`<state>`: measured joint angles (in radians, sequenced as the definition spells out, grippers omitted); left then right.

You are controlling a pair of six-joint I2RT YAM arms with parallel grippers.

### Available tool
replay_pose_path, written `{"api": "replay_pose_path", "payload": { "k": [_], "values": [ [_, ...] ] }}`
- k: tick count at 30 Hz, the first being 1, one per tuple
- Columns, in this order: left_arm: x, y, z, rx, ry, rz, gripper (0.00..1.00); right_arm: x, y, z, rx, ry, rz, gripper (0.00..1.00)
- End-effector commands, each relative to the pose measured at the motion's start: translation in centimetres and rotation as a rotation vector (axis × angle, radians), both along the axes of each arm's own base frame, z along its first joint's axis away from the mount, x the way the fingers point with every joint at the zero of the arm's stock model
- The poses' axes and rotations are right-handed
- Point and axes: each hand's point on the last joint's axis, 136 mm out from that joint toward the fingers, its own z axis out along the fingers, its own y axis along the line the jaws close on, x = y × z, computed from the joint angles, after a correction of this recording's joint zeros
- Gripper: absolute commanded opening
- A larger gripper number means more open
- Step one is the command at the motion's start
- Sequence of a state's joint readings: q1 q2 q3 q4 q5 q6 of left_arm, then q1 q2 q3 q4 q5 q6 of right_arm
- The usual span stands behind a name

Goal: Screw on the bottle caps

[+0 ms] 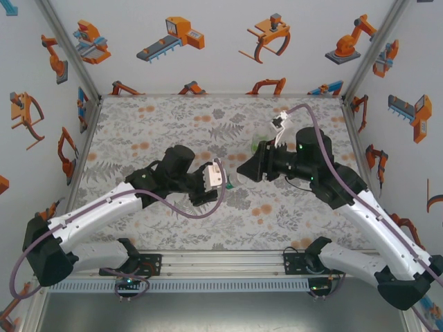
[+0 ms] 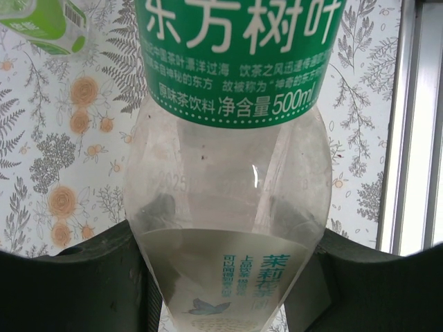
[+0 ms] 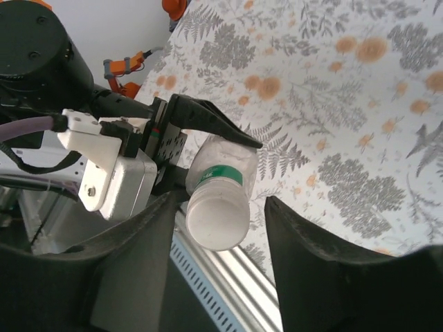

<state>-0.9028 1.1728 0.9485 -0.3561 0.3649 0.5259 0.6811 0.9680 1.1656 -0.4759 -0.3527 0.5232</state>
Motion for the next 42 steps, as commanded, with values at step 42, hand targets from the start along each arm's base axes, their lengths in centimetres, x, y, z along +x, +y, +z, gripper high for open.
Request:
{"api": "replay_pose_path", "payload": {
  "k": [42],
  "values": [
    [-5.0,0.2,2.7,-0.081,0.132,-0.195,0.00,-9.4,3.0,0.0,-0.125,-0.776,0.883,0.53]
  ]
}}
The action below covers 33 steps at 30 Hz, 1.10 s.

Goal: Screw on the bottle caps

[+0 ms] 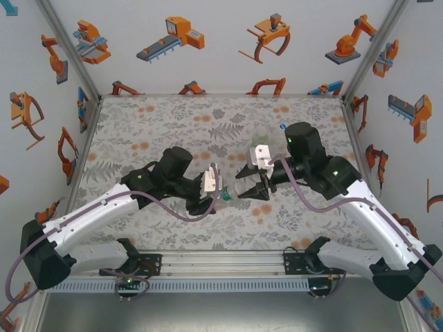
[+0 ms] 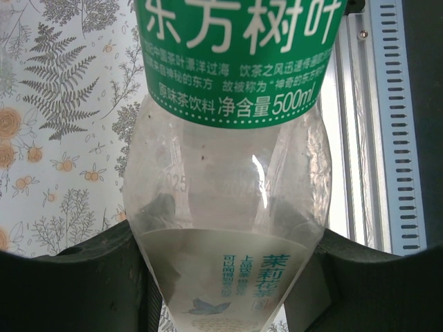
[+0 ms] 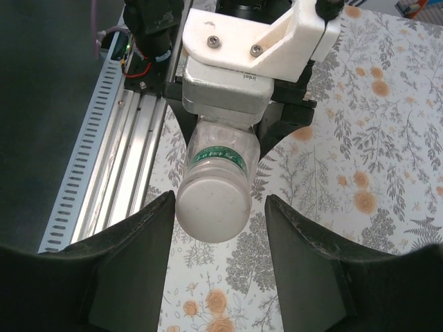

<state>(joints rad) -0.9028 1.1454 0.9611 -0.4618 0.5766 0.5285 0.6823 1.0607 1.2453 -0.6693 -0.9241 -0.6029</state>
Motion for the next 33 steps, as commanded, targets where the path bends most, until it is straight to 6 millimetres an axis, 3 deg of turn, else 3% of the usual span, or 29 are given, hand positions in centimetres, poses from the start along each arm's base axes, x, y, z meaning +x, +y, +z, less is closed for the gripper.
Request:
{"api": "replay_pose_path", "payload": {
  "k": [1,7,10,16,25,29,33],
  "values": [
    [-0.7,-0.1,2.1,-0.051,-0.009,-0.026,0.00,-0.8,0.0,0.2,0.016,-0.019,0.035,0.52],
    [-0.6,-0.1,2.0,-0.049,-0.009,-0.021,0.00,-0.7,-0.1,0.1,0.010,-0.021,0.024,0.40],
    [-0.2,0.0,2.0,-0.047,-0.022,-0.002,0.00,-0.3,-0.1,0.0,0.007,0.019,-0.018,0.27],
    [2.2,0.0,1.8,-0.055,-0.093,0.125,0.00,2.3,0.2,-0.6,0.038,0.294,-0.260,0.00],
    [4.1,-0.5,1.2,-0.062,-0.146,0.188,0.00,6.0,-1.7,-2.0,0.159,0.703,-0.665,0.00],
    [4.7,-0.8,1.2,-0.053,-0.159,0.198,0.00,7.5,-3.3,-4.2,0.123,0.955,-0.907,0.00],
    [5.1,-1.1,1.1,-0.050,-0.172,0.200,0.00,7.6,-3.4,-5.9,0.089,1.209,-1.013,0.00]
  ]
}}
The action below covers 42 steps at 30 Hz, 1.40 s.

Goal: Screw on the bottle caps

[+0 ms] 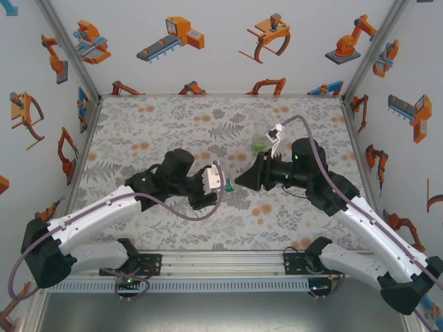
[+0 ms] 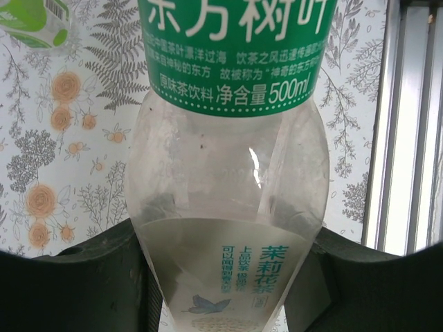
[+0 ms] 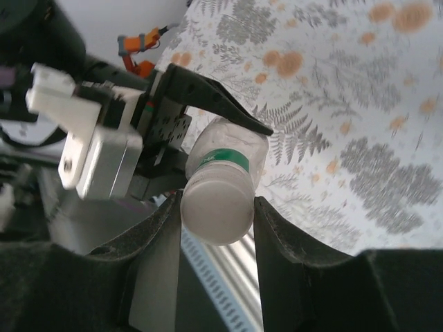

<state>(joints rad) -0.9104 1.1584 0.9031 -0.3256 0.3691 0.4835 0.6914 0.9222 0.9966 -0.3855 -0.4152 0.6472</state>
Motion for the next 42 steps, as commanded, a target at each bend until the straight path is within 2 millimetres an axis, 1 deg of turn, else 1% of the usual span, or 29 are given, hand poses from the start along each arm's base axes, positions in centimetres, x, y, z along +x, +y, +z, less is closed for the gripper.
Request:
{"api": "replay_pose_path", "payload": {
  "k": [1,4,6,9,10,13,16,20,23,27,29,33,35,37,40,42],
  "values": [
    [1.3,-1.0,2.8,-0.074,-0.070,0.018,0.00,0.2,-0.9,-2.4,0.030,0.360,-0.186,0.00],
    [1.4,-1.1,2.7,-0.070,-0.067,0.019,0.00,0.2,-1.5,-4.0,0.004,0.518,-0.282,0.00],
    [1.4,-1.1,2.7,-0.070,-0.067,0.020,0.00,0.3,-1.1,-4.7,0.000,0.576,-0.292,0.00],
    [1.4,-1.1,2.6,-0.070,-0.061,0.021,0.00,0.4,-0.5,-4.8,0.009,0.611,-0.285,0.00],
    [1.4,-1.1,2.7,-0.071,-0.060,0.019,0.00,0.6,-0.4,-4.5,0.015,0.602,-0.284,0.04],
    [1.2,-1.1,2.7,-0.073,-0.057,0.016,0.00,1.0,-0.8,-3.5,0.019,0.529,-0.288,0.19],
    [1.1,-1.0,2.6,-0.069,-0.054,0.012,0.00,1.6,-1.8,-2.3,0.019,0.421,-0.316,0.34],
    [0.8,-0.9,2.4,-0.065,-0.039,0.003,0.00,1.7,-2.5,-0.4,0.030,0.264,-0.292,0.54],
    [0.5,-0.9,2.3,-0.066,-0.027,-0.009,0.00,1.2,-2.2,1.3,0.022,0.152,-0.219,0.61],
    [0.0,-0.9,2.2,-0.065,-0.008,-0.028,0.00,0.7,-1.9,2.5,-0.023,0.014,-0.124,0.62],
    [-0.4,-0.9,2.4,-0.066,0.000,-0.041,0.00,0.4,-1.7,3.3,-0.041,-0.081,-0.070,0.60],
    [-1.5,-0.7,2.3,-0.063,0.030,-0.089,0.00,-0.7,-1.2,5.3,-0.056,-0.306,0.054,0.61],
    [-2.3,-0.7,2.5,-0.070,0.046,-0.126,0.00,-2.4,-0.5,6.4,-0.037,-0.431,0.180,0.61],
    [-3.0,-0.6,2.5,-0.077,0.065,-0.153,0.00,-4.5,0.2,6.9,-0.017,-0.536,0.328,0.61],
    [-3.6,-0.5,2.7,-0.088,0.080,-0.177,0.00,-7.2,0.6,6.9,-0.019,-0.664,0.523,0.61],
    [-4.1,-0.4,2.7,-0.091,0.092,-0.193,0.00,-8.6,0.6,6.6,-0.027,-0.747,0.625,0.61]
  ]
}}
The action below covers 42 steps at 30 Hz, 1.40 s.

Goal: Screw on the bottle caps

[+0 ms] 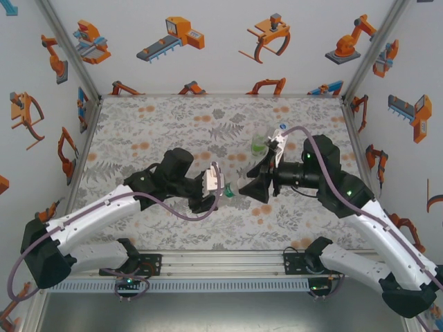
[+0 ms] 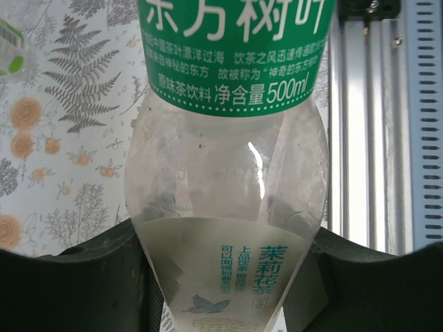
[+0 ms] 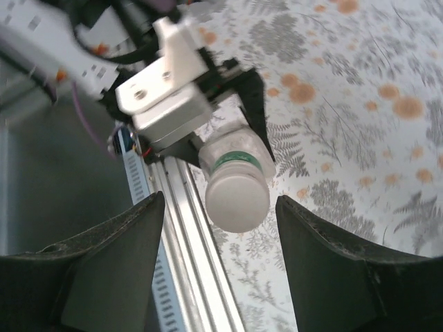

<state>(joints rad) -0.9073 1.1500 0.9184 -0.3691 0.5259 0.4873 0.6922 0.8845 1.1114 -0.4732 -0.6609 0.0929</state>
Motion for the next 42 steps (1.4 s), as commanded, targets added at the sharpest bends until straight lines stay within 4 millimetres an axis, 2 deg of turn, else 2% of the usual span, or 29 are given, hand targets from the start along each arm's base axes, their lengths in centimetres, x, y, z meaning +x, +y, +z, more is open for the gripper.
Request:
{"api": "replay_pose_path", "payload": {
  "k": [1,7,14,25,32,36,42],
  "values": [
    [-1.6,0.0,1.9,-0.051,0.012,-0.080,0.00,-4.0,0.1,1.3,0.006,-0.281,0.288,0.61],
    [-2.5,0.2,2.2,-0.051,0.041,-0.113,0.00,-4.3,0.1,0.5,-0.060,-0.417,0.376,0.64],
    [-2.9,0.5,2.5,-0.054,0.046,-0.119,0.00,-3.8,1.1,-0.1,-0.067,-0.387,0.427,0.62],
    [-2.7,0.5,2.4,-0.048,0.048,-0.113,0.00,-3.4,1.7,-0.9,-0.061,-0.365,0.444,0.49],
    [-2.6,0.4,2.4,-0.045,0.044,-0.110,0.00,-3.3,1.6,-1.2,-0.068,-0.355,0.435,0.37],
    [-2.3,0.4,2.3,-0.039,0.037,-0.098,0.00,-2.7,1.8,-1.2,-0.069,-0.300,0.384,0.23],
    [-0.8,0.2,1.7,-0.014,0.004,-0.034,0.00,-0.1,2.6,-1.5,-0.026,-0.079,0.200,0.00]
  ]
}}
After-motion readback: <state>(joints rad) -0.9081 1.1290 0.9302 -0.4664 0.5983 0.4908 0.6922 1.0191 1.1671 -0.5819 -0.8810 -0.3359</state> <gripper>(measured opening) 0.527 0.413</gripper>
